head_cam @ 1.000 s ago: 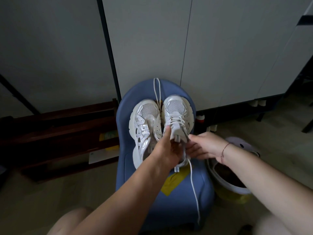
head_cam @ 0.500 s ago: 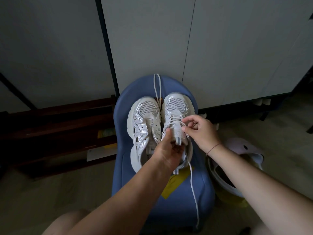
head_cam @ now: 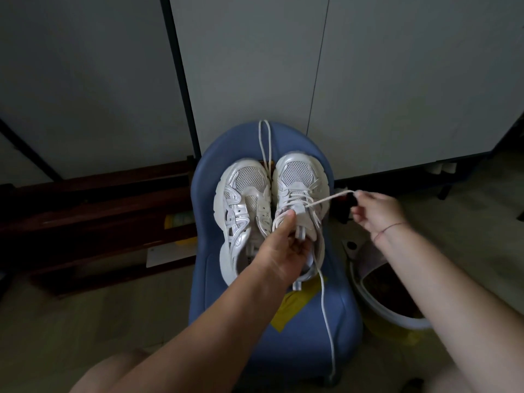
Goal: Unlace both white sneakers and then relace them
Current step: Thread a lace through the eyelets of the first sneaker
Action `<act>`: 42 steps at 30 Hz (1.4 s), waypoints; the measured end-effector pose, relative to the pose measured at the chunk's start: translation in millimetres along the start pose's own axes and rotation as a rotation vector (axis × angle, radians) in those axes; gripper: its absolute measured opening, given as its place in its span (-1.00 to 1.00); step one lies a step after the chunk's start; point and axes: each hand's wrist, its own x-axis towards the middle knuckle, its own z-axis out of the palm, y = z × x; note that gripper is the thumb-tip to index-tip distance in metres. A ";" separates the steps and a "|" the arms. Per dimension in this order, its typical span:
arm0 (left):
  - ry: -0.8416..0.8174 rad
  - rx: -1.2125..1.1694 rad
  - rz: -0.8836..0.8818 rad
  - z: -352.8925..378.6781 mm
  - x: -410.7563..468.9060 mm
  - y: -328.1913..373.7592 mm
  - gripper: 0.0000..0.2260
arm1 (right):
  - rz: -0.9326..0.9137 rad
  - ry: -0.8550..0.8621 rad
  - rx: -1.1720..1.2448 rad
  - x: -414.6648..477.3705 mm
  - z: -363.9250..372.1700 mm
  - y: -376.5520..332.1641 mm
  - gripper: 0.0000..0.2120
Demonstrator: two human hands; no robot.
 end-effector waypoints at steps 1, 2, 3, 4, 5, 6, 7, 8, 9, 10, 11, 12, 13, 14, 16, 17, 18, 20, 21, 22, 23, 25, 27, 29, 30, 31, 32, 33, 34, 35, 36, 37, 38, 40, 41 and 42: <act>-0.007 0.000 -0.004 -0.9 0.6 0.2 -0.82 | 0.040 0.065 -0.018 6.7 -8.9 -0.9 -0.79; -0.015 -0.003 -0.007 -1.9 1.1 0.2 -0.83 | 0.041 0.098 -0.074 11.4 -15.5 0.1 -0.79; -0.019 -0.002 -0.008 -2.8 2.0 0.0 -0.84 | -0.004 0.107 -0.159 13.5 -18.9 1.4 -0.81; -0.024 0.001 -0.009 -3.0 2.4 -0.3 -0.85 | -0.101 0.101 -0.256 13.3 -19.2 2.2 -0.83; -0.028 0.004 -0.006 -3.3 3.3 -0.6 -0.85 | -0.235 0.063 -0.340 10.1 -16.8 1.9 -0.87; -0.032 0.001 -0.004 -3.2 3.4 -0.9 -0.85 | -0.371 -0.016 -0.398 2.7 -11.8 -0.4 -0.88; -0.034 0.000 -0.002 -3.1 3.6 -1.1 -0.85 | -0.486 -0.120 -0.442 -5.7 -4.7 -2.1 -0.88; -0.037 0.003 -0.001 -2.8 3.5 -1.4 -0.84 | -0.568 -0.218 -0.478 -13.7 3.1 -1.6 -0.88; -0.041 0.010 -0.001 -3.0 4.0 -1.7 -0.83 | -0.616 -0.287 -0.515 -20.5 10.1 0.9 -0.88; -0.046 0.016 -0.002 -3.3 4.3 -2.1 -0.82 | -0.639 -0.322 -0.547 -25.3 16.3 4.2 -0.88; -0.050 0.021 -0.003 -4.0 5.2 -2.1 -0.82 | -0.645 -0.331 -0.568 -27.8 20.4 7.6 -0.88; -0.052 0.024 -0.004 -4.8 5.8 -2.2 -0.82 | -0.645 -0.327 -0.581 -28.6 22.6 10.2 -0.87; -0.052 0.028 -0.004 -5.6 6.7 -2.0 -0.82 | -0.649 -0.314 -0.590 -28.6 23.8 12.0 -0.86; -0.052 0.032 -0.006 -5.8 7.0 -2.0 -0.82 | -0.663 -0.300 -0.602 -28.4 24.5 12.9 -0.86; -0.050 0.039 -0.011 -5.9 7.3 -1.9 -0.82 | -0.710 -0.288 -0.640 -30.6 26.2 11.5 -0.88; -0.048 0.041 -0.013 -5.9 7.4 -1.8 -0.82 | -0.736 -0.288 -0.665 -32.7 27.5 10.6 -0.90; -0.045 0.040 -0.016 -6.1 7.4 -1.8 -0.82 | -0.754 -0.292 -0.687 -34.6 28.2 10.2 -0.92; -0.040 0.037 -0.020 -6.3 7.3 -1.7 -0.82 | -0.756 -0.293 -0.710 -36.7 28.5 10.2 -0.95; -0.040 0.040 -0.022 -6.4 6.9 -1.9 -0.81 | -0.750 -0.291 -0.716 -36.7 28.4 10.0 -0.96; -0.041 0.042 -0.024 -6.4 6.3 -2.4 -0.81 | -0.740 -0.293 -0.722 -36.0 28.2 9.7 -0.98; -0.039 0.044 -0.023 -6.1 5.7 -2.4 -0.82 | -0.727 -0.294 -0.728 -34.7 27.9 9.3 -0.99; -0.029 0.039 -0.019 -5.3 4.7 -2.7 -0.82 | -0.681 -0.260 -0.729 -30.1 25.7 7.7 -0.95; -0.021 0.032 -0.016 -4.7 5.1 -2.5 -0.83 | -0.602 -0.155 -0.690 -21.8 18.9 4.8 -0.89; -0.026 0.035 -0.014 -4.9 7.1 -2.6 -0.84 | -0.507 -0.035 -0.676 -12.0 9.1 3.1 -0.83; -0.030 0.038 -0.016 -5.5 8.0 -3.0 -0.85 | -0.468 0.013 -0.690 -7.5 5.0 3.9 -0.80; -0.031 0.040 -0.019 -6.1 8.4 -3.5 -0.86 | -0.433 0.052 -0.714 -3.9 2.2 5.3 -0.78; -0.032 0.038 -0.021 -6.6 8.6 -3.8 -0.86 | -0.402 0.089 -0.736 -1.4 0.5 7.1 -0.77; -0.033 0.036 -0.022 -6.8 8.6 -3.9 -0.87 | -0.379 0.127 -0.750 0.5 -0.3 8.3 -0.76; -0.035 0.035 -0.020 -7.0 8.1 -4.1 -0.87 | -0.361 0.167 -0.755 1.9 -0.9 8.4 -0.75; -0.037 0.035 -0.018 -7.3 8.3 -3.5 -0.88 | -0.340 0.207 -0.744 4.3 -2.1 7.5 -0.75; -0.039 0.032 -0.015 -7.7 8.3 -3.5 -0.88 | -0.315 0.246 -0.718 8.1 -4.6 6.7 -0.75; -0.040 0.029 -0.012 -8.3 8.8 -3.2 -0.87 | -0.290 0.287 -0.692 13.0 -8.5 5.3 -0.74; -0.041 0.028 -0.011 -8.8 9.4 -2.9 -0.87 | -0.256 0.324 -0.666 17.9 -13.5 3.9 -0.73; -0.041 0.036 -0.009 -10.4 10.5 -2.2 -0.87 | -0.202 0.340 -0.589 23.2 -21.9 0.8 -0.73; -0.040 0.043 -0.009 -10.7 10.6 -2.1 -0.87 | -0.208 0.290 -0.530 22.7 -23.4 -0.1 -0.75; -0.040 0.048 -0.010 -10.6 10.5 -1.9 -0.87 | -0.230 0.202 -0.474 19.0 -22.4 -1.3 -0.80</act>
